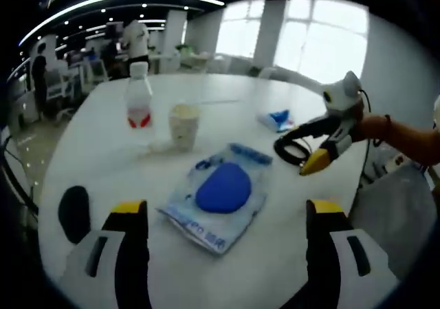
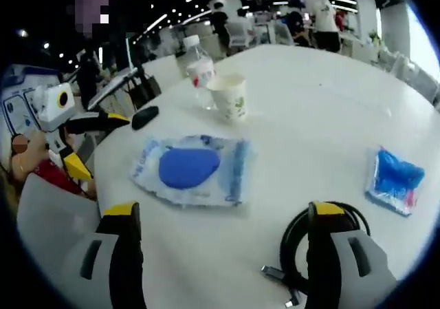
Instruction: Arrange the tabletop items into an orderly group along one side of the table until the central work area is clear of visible clutter.
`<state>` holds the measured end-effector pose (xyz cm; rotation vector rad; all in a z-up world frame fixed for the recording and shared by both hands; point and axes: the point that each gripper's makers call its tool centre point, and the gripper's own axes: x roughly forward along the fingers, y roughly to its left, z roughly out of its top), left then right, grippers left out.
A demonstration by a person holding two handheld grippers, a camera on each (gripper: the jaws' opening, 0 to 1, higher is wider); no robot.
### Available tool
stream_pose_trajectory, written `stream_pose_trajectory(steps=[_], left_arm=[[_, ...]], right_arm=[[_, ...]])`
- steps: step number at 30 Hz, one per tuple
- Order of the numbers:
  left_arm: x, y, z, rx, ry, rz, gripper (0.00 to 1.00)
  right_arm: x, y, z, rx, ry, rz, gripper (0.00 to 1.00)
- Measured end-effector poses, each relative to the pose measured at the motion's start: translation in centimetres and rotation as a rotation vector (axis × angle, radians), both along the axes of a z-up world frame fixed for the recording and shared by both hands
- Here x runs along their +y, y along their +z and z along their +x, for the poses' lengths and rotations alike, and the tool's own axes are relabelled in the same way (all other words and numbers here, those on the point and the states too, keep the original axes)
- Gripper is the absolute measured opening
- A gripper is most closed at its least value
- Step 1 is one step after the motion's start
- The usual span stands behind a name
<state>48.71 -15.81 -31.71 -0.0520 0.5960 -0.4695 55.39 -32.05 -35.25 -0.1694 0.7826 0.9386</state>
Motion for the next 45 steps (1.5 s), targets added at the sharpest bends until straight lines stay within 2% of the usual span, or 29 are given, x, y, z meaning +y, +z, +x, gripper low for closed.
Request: stream_pose_trajectory(steps=[8, 10, 13, 16, 23, 24, 27, 32, 37, 40, 42, 45], left_arm=[[0.9, -1.9, -0.3, 0.067, 0.049, -0.049, 0.88], [1.0, -2.5, -0.4, 0.089, 0.058, -0.049, 0.87], [1.4, -3.5, -0.6, 0.131, 0.077, -0.054, 0.84], [1.8, -4.0, -0.8, 0.151, 0.096, -0.063, 0.77], [1.8, -5.5, -1.9, 0.227, 0.133, -0.106, 0.65], [1.7, -5.8, -2.2, 0.257, 0.155, -0.127, 0.63], [1.9, -6.2, -2.1, 0.257, 0.151, -0.132, 0.57], [1.9, -6.3, -2.1, 0.267, 0.168, -0.144, 0.47], [1.6, -6.3, -1.9, 0.298, 0.189, -0.198, 0.38], [1.6, -6.6, -2.0, 0.332, 0.234, -0.233, 0.35], [1.2, -6.6, -2.1, 0.342, 0.222, -0.248, 0.31], [1.1, -6.6, -2.1, 0.343, 0.214, -0.238, 0.25]], right_arm=[[1.4, -0.2, 0.7, -0.006, -0.016, 0.036, 0.99], [1.8, -0.4, 0.9, -0.007, -0.017, 0.038, 0.94], [2.3, -0.9, 1.0, -0.004, -0.022, 0.038, 0.92], [2.7, -1.3, 1.2, -0.004, -0.025, 0.032, 0.89], [2.9, -2.4, 1.3, -0.001, -0.037, 0.005, 0.74], [3.0, -2.5, 1.3, 0.001, -0.039, 0.002, 0.72], [3.1, -2.7, 1.3, -0.001, -0.043, -0.004, 0.64], [3.0, -2.8, 1.3, -0.005, -0.044, -0.014, 0.56], [2.8, -3.0, 1.1, -0.002, -0.044, -0.030, 0.48], [2.6, -3.1, 1.0, 0.012, -0.051, -0.032, 0.42], [2.3, -3.3, 0.9, 0.020, -0.060, -0.043, 0.35], [2.0, -3.3, 1.0, 0.022, -0.073, -0.050, 0.33]])
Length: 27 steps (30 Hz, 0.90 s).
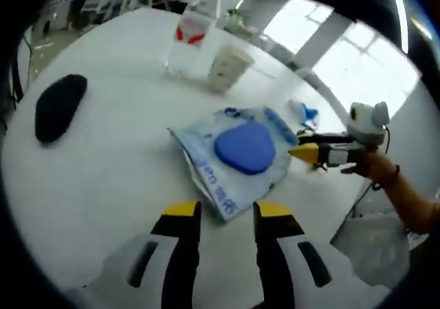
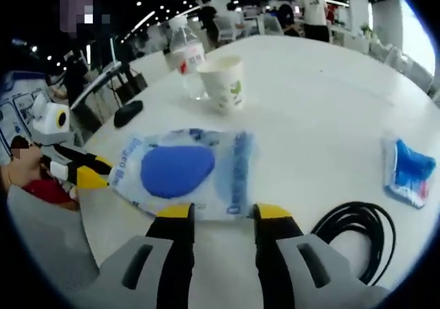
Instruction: Arrange the tabletop items into an orderly group along one side of the table until the central work area is clear of visible clutter.
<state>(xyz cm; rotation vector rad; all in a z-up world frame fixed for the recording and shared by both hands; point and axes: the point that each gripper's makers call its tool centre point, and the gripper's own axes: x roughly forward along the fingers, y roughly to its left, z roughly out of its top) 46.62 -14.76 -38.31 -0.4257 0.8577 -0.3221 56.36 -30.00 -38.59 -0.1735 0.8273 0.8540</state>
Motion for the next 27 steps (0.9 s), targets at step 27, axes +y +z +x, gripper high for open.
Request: stream_pose_trajectory(steps=[27], left_arm=[[0.1, 0.1, 0.7, 0.002, -0.072, 0.103, 0.00]], right_arm=[[-1.5, 1.1, -0.3, 0.022, -0.038, 0.020, 0.02]])
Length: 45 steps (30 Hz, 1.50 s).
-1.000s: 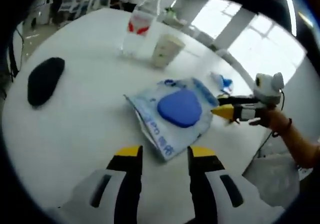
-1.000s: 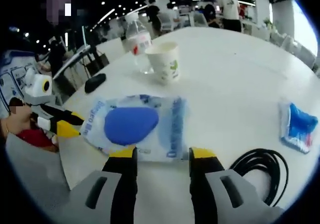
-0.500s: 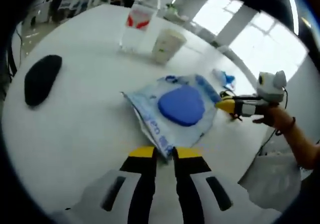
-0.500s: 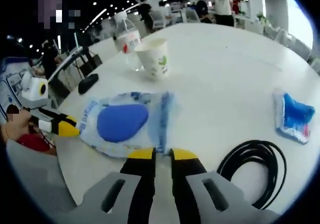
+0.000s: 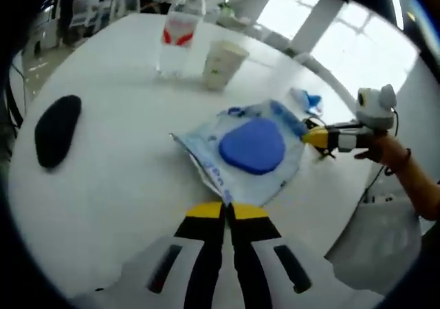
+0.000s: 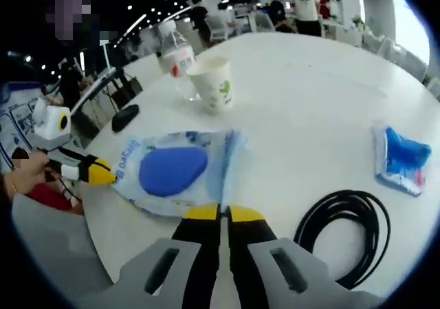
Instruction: Arrange the tabletop items into an orderly group along one side of the table until the central work area is clear of visible clutter.
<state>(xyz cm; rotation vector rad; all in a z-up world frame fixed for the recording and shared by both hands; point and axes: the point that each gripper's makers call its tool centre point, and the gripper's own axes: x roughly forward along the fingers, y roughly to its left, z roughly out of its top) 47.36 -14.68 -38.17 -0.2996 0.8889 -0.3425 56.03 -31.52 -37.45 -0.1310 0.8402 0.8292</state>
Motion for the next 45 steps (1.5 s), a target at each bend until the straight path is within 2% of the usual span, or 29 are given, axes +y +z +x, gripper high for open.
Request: stream_pose_trajectory(steps=[9, 16, 25, 31, 45], left_arm=[[-1.0, 1.6, 0.7, -0.033, -0.055, 0.004, 0.00], [-1.8, 2.4, 1.2, -0.046, -0.102, 0.013, 0.00], [-3.8, 3.5, 2.8, -0.060, -0.164, -0.005, 0.00], [-5.6, 3.9, 4.0, -0.073, -0.240, 0.028, 0.00], [-8.5, 4.8, 7.7, -0.100, -0.250, -0.019, 0.00]], right_arm=[[-1.3, 2.1, -0.3, -0.028, -0.047, 0.031, 0.01], [-2.4, 3.0, -0.7, -0.053, -0.062, 0.023, 0.01], [-5.0, 4.2, -0.5, -0.077, -0.127, 0.015, 0.01], [-6.8, 4.7, 0.0, -0.094, -0.167, 0.000, 0.01], [-10.2, 5.6, 2.5, -0.113, -0.257, 0.002, 0.01]])
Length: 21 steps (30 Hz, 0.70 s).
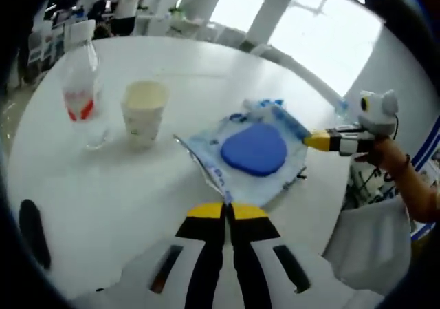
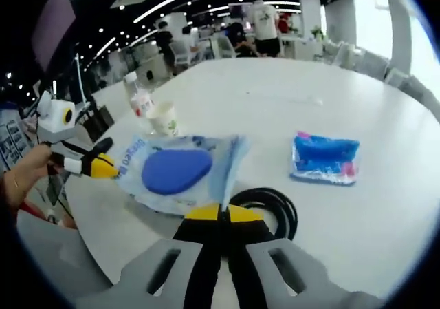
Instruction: Arrange the tabletop items into an orderly group along one side of the table until the central work area is clear of visible clutter.
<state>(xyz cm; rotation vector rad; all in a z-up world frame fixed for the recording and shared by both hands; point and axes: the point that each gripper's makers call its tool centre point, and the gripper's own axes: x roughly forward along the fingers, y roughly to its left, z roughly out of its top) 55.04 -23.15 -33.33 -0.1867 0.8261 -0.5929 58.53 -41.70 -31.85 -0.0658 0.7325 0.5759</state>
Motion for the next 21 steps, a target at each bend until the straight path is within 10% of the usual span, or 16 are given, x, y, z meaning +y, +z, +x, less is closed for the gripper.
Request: stream_pose_trajectory(steps=[21], left_arm=[[-0.7, -1.2, 7.1, -0.067, 0.145, -0.002, 0.00]], right_arm=[[-1.1, -2.5, 6.0, 0.006, -0.059, -0.016, 0.01]])
